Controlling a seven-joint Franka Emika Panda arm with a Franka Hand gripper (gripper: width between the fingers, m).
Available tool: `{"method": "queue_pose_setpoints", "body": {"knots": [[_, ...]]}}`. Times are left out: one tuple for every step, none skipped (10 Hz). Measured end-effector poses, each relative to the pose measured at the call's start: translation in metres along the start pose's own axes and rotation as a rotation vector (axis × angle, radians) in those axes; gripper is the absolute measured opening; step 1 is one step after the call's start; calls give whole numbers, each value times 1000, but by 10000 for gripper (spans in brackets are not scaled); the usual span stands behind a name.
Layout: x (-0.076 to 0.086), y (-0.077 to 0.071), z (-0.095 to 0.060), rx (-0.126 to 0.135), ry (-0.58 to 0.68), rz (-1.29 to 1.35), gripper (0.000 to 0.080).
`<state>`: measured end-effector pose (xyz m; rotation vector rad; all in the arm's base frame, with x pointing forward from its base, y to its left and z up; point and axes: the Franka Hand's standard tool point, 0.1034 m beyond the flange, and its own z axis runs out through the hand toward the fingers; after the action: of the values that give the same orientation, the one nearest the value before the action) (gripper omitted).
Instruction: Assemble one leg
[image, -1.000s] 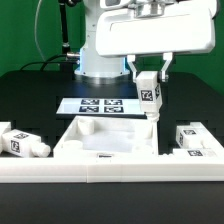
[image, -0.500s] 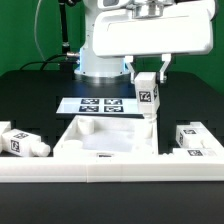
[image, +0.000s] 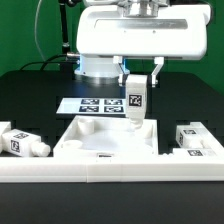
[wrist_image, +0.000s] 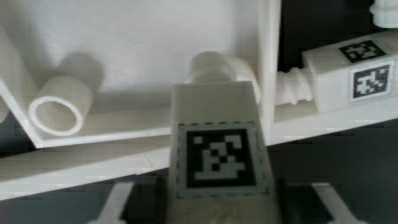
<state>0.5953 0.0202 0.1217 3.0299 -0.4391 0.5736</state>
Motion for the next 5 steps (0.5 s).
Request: {"method": "queue_pose_setpoints", "body": {"knots": [[6,-5,-1,13,88,-7,287],[4,-10,4,16,147,-36,287],[5,-10,10,5,124,-68,287],[11,-10,12,2,132,-88,287],[13,-12,15,-1,135,-112,287]]}}
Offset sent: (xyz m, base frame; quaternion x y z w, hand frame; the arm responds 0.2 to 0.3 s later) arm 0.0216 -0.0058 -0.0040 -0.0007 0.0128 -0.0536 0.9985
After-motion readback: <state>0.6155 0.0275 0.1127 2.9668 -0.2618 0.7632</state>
